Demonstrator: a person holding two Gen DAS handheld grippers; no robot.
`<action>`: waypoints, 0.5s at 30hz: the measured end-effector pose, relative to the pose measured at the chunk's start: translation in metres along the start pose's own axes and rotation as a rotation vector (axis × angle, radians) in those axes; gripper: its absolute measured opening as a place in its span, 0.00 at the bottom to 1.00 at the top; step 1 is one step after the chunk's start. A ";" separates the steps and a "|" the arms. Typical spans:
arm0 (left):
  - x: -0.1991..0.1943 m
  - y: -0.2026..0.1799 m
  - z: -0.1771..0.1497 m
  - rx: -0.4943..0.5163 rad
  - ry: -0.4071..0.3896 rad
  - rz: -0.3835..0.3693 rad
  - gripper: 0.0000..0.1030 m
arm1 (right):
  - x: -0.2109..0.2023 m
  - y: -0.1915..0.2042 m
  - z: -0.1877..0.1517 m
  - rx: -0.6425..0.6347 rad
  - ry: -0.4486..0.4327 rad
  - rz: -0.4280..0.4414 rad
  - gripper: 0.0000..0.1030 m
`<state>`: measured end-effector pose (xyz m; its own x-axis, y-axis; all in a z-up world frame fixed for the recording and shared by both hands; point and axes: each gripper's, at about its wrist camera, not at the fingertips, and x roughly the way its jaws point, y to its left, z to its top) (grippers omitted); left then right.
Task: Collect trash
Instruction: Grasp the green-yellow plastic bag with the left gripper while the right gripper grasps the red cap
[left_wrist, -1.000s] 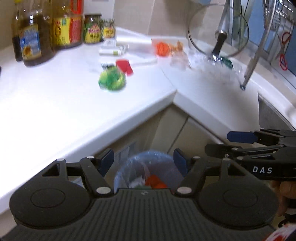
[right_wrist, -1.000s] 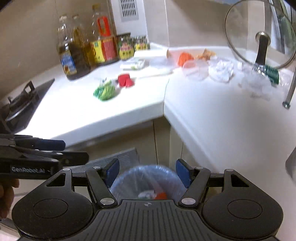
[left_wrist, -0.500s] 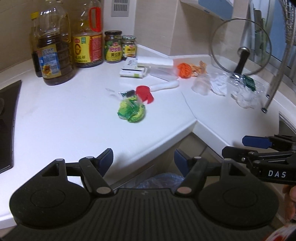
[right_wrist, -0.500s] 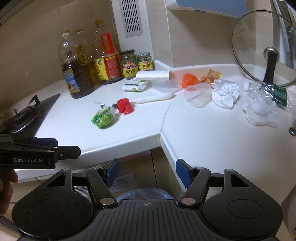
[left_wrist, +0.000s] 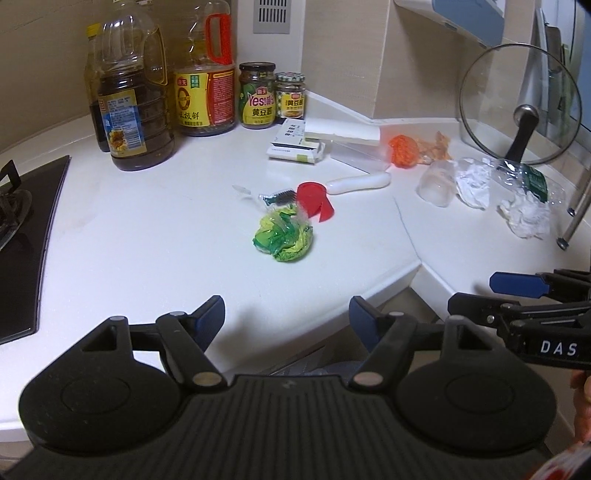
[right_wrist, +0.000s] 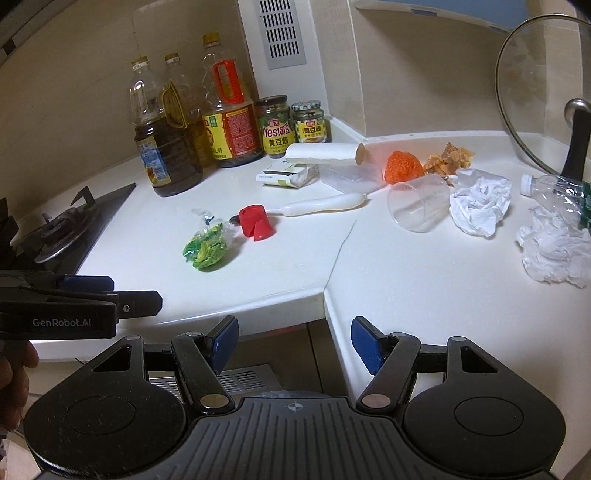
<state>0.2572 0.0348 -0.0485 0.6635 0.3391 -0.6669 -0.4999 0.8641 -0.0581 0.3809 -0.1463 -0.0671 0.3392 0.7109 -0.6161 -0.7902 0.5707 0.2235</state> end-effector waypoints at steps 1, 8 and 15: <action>0.001 0.000 0.001 -0.003 0.000 0.002 0.69 | 0.002 -0.002 0.002 -0.003 0.004 -0.002 0.66; 0.020 0.002 0.015 0.021 -0.026 -0.003 0.68 | 0.013 -0.008 0.013 0.019 0.000 -0.024 0.66; 0.054 0.005 0.031 0.073 -0.033 -0.030 0.54 | 0.024 -0.008 0.027 0.048 -0.006 -0.063 0.66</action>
<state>0.3077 0.0694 -0.0618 0.6964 0.3234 -0.6407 -0.4382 0.8986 -0.0228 0.4089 -0.1225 -0.0637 0.3908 0.6755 -0.6253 -0.7421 0.6331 0.2201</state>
